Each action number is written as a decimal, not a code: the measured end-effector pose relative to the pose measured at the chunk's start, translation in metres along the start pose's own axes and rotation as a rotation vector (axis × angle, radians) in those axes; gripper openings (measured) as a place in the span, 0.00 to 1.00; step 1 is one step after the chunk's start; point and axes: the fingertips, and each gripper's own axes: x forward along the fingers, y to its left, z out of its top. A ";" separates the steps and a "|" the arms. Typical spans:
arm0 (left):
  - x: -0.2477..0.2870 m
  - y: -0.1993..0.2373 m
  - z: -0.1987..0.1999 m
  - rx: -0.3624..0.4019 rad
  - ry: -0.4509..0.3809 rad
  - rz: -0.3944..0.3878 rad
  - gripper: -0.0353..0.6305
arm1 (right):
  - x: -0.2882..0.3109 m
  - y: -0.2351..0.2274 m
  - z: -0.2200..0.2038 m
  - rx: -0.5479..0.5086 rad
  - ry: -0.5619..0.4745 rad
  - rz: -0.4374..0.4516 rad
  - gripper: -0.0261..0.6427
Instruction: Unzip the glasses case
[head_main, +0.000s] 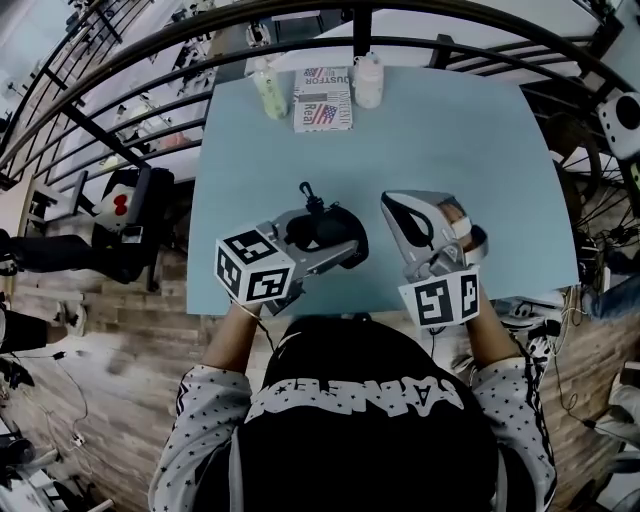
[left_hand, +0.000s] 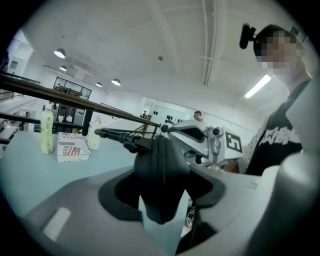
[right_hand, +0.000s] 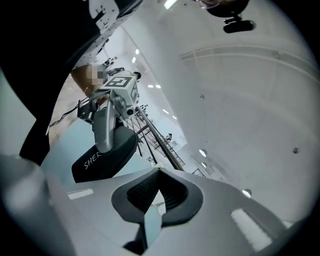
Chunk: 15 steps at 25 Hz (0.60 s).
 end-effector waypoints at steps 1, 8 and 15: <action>-0.004 0.001 0.005 -0.004 -0.026 0.007 0.05 | -0.002 -0.004 0.000 0.045 -0.007 -0.020 0.04; -0.022 -0.002 0.028 -0.024 -0.149 0.034 0.05 | -0.012 -0.018 -0.011 0.277 -0.026 -0.079 0.04; -0.026 0.003 0.031 -0.056 -0.190 0.075 0.05 | -0.016 -0.026 -0.022 0.553 -0.066 -0.079 0.04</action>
